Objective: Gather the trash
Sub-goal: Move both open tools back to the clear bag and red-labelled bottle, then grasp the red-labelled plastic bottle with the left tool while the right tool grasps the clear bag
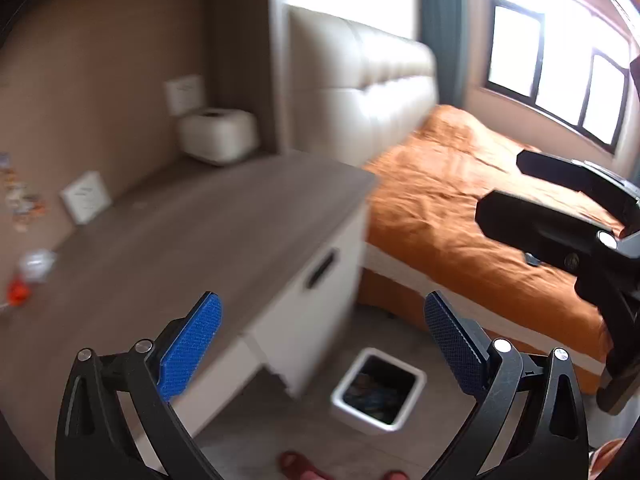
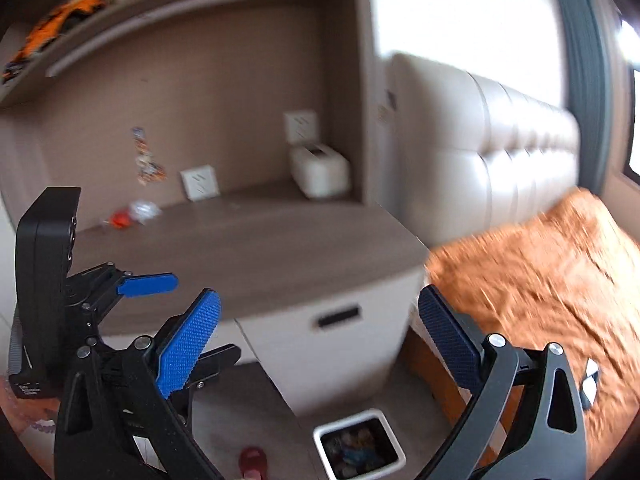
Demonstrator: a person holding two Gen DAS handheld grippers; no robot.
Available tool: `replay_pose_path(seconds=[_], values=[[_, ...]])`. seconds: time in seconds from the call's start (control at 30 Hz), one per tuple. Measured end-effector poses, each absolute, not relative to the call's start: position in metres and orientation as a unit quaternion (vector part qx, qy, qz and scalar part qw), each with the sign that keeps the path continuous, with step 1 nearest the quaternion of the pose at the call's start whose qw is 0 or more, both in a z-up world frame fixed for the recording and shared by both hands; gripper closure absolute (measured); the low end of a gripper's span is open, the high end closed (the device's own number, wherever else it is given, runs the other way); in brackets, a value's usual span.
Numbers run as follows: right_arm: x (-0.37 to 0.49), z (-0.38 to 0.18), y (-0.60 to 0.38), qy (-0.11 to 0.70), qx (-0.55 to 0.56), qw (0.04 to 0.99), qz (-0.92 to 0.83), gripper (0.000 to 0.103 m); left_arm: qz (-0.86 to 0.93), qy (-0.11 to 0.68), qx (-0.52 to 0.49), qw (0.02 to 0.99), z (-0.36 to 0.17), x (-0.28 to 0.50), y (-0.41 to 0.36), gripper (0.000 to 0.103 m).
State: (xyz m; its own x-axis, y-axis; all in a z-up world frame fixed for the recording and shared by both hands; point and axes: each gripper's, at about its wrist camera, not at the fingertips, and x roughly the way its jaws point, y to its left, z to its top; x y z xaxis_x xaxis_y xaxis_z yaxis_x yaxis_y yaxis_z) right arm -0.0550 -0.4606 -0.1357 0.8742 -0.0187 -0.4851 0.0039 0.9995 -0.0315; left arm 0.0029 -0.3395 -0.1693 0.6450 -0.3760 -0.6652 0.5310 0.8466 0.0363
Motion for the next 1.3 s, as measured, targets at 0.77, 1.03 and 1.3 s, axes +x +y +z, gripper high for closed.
replay_pose_path(seconds=[0.77,1.03,1.3], values=[[0.184,-0.16,-0.172,0.253,-0.095,0.947,0.175,0.004,0.003,0.323,0.034,0.946,-0.149,0.157,0.029,0.004],[0.27,-0.214,-0.139,0.302,-0.128,0.928,0.177,0.004,0.046,0.335,0.039,0.94,-0.182,0.215,0.048,0.004],[0.329,-0.26,-0.101,0.335,-0.178,0.907,0.182,0.004,0.02,0.37,0.006,0.929,-0.219,0.267,0.07,0.005]])
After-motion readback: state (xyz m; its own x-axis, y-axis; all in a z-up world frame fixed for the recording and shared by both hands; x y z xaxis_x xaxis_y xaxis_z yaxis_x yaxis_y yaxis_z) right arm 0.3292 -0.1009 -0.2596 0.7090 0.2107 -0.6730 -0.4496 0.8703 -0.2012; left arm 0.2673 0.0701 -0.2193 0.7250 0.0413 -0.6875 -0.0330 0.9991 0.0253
